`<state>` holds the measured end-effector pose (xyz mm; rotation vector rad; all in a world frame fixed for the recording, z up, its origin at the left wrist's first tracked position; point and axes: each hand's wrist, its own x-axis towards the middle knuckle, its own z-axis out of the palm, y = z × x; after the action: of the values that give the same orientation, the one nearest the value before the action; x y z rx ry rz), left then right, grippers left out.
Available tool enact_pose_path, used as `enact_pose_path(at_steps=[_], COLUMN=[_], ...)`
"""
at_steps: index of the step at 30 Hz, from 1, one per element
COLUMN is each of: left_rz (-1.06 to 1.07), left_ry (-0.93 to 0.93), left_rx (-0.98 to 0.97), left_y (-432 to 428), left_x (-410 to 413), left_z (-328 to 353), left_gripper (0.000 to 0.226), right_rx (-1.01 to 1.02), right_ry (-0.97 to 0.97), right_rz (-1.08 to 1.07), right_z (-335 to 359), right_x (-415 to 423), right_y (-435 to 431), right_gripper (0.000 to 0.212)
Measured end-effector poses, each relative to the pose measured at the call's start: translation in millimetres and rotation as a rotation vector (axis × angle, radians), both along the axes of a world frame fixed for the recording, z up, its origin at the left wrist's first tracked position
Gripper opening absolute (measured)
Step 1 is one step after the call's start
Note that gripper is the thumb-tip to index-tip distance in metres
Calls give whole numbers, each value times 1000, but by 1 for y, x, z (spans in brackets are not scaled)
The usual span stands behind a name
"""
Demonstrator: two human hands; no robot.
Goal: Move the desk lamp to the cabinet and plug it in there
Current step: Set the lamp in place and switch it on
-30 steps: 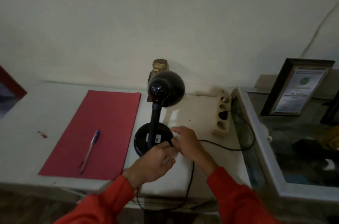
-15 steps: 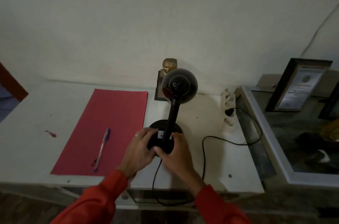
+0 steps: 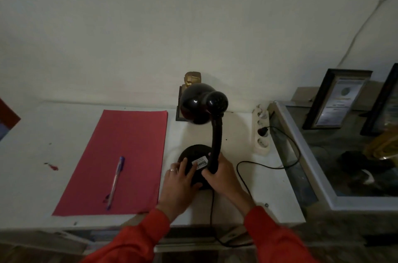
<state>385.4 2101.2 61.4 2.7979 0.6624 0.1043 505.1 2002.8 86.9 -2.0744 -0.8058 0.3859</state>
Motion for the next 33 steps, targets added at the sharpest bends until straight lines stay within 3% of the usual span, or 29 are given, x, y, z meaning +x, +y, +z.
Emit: enact_pose_path(at_steps=[7,15,26,29,33], left_rz=[-66,-39,68,100,99], left_ry=[13,-95,-82,-103,-141], left_rx=[159,33,128,44,10], left_y=[-34,-42,-51,-48,-40], left_x=[3,9,-7,-9,-6], left_z=[5,7,6,1,-1], left_gripper=[72,65,58,61,62], right_rx=[-83,-72,-69,-13,219], right_ry=[77,128,146,147,186], right_rz=[163,255,417,459,438], right_z=[12,13,20,36,85], right_x=[47,60,60,57,53], right_y=[-28,-22,-8,-12,-19], right_gripper=[43,42,46,54,69])
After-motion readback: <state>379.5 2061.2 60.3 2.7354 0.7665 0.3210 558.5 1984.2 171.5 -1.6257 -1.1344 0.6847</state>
